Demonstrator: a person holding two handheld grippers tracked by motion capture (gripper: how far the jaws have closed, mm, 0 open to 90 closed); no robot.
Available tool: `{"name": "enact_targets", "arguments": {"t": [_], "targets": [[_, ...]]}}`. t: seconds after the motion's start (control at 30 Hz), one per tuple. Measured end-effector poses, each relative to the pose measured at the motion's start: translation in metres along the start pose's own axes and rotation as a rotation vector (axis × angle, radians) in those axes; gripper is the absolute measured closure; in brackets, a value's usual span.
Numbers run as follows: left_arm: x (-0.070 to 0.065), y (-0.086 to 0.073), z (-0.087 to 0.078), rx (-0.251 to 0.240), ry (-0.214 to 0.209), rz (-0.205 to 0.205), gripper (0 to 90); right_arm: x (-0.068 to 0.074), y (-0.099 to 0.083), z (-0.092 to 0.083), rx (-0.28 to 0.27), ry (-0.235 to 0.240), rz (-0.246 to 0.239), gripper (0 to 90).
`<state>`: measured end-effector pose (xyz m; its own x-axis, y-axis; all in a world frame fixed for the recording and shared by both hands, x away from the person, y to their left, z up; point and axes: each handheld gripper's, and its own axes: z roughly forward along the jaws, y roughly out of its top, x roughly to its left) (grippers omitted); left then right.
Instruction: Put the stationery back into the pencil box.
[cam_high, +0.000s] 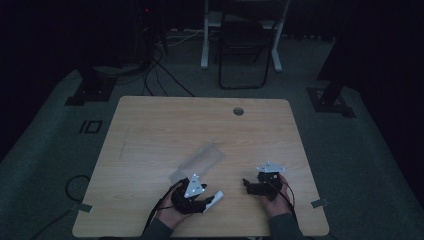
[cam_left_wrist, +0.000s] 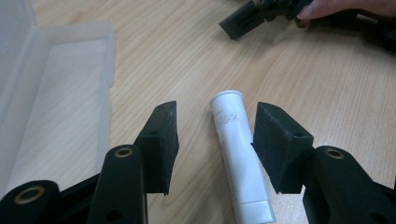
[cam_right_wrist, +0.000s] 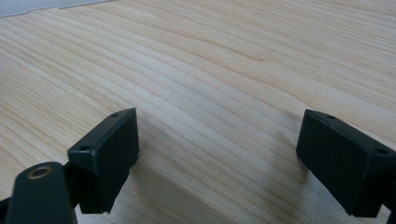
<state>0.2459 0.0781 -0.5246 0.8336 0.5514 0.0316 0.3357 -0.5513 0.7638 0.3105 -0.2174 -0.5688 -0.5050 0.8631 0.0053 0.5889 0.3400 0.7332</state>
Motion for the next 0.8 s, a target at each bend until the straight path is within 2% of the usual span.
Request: {"name": "enact_targets", "arguments": {"t": [0.5,0.8], "targets": [[-0.003,-0.008,0.008,0.032,-0.008,-0.006,50.3,0.0,0.0,0.0,0.0,0.0,0.0,12.8],[-0.01,-0.011,0.015,0.063,-0.03,0.005,51.2,0.0,0.0,0.0,0.0,0.0,0.0,12.8]]}}
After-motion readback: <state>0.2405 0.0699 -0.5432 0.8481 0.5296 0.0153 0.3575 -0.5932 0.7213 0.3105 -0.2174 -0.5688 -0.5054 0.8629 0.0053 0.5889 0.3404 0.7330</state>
